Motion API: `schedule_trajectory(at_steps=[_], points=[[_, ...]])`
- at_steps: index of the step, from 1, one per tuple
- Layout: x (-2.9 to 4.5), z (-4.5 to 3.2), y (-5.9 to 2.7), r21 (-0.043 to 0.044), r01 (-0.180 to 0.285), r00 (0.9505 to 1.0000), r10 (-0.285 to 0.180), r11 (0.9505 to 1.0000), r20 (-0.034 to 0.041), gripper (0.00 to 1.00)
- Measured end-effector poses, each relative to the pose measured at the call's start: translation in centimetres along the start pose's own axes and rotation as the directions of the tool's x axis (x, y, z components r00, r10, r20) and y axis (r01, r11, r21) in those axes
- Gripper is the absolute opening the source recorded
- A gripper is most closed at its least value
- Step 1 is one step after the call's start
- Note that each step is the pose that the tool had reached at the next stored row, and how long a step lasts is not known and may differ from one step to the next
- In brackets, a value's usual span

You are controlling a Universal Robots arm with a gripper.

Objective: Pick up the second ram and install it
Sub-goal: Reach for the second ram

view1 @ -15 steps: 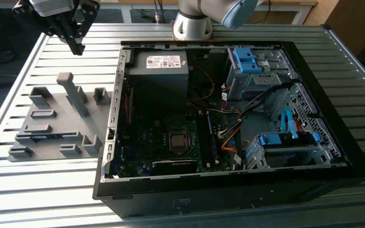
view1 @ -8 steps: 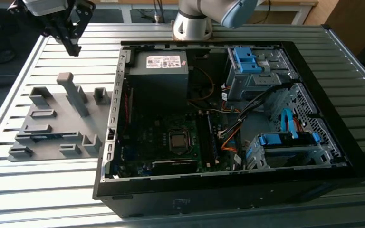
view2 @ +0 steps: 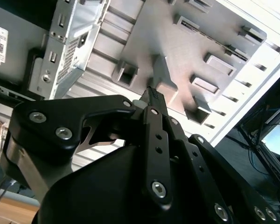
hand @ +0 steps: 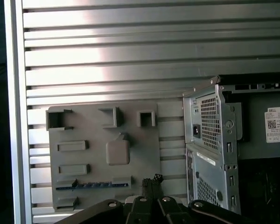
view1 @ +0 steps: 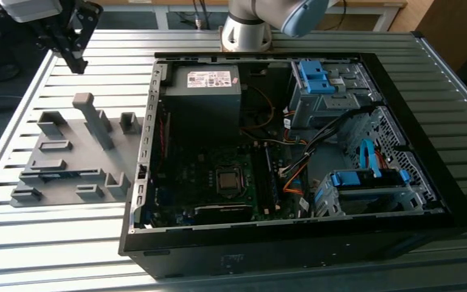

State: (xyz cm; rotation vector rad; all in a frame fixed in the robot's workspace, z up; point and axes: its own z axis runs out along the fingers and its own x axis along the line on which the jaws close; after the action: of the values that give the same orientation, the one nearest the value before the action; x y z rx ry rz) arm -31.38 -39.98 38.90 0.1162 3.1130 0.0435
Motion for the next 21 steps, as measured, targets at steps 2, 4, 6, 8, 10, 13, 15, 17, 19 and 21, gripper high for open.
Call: schedule_trajectory(at_steps=[2, 4, 6, 8, 10, 13, 15, 17, 19, 21], points=[[0.75, 0.01, -0.13, 0.0001, 0.0, 1.0, 0.0, 1.0, -0.0002, 0.11], [1.19, 0.09, -0.38, 0.0, 0.0, 1.0, 0.0, 1.0, -0.0001, 0.11], [1.55, 0.2, -0.64, 0.0001, 0.0, 1.0, 0.0, 1.0, -0.0007, 0.11], [2.16, 0.3, -0.82, 0.0002, 0.0, 1.0, 0.0, 1.0, -0.0014, 0.11], [2.93, 0.4, -0.97, 0.0001, 0.0, 1.0, 0.0, 1.0, -0.0014, 0.11], [4.2, 0.49, -1.16, 0.0002, 0.0, 1.0, 0.0, 1.0, -0.0018, 0.11], [5.11, 0.55, -1.3, 0.0001, 0.0, 1.0, 0.0, 1.0, -0.0018, 0.11], [6.0, 0.6, -1.44, 0.0002, 0.0, 1.0, 0.0, 1.0, -0.002, 0.11], [6.9, 0.64, -1.58, 0.0002, 0.0, 1.0, 0.0, 1.0, -0.0019, 0.11], [7.79, 0.68, -1.72, 0.0002, 0.0, 1.0, 0.0, 1.0, -0.0019, 0.11]])
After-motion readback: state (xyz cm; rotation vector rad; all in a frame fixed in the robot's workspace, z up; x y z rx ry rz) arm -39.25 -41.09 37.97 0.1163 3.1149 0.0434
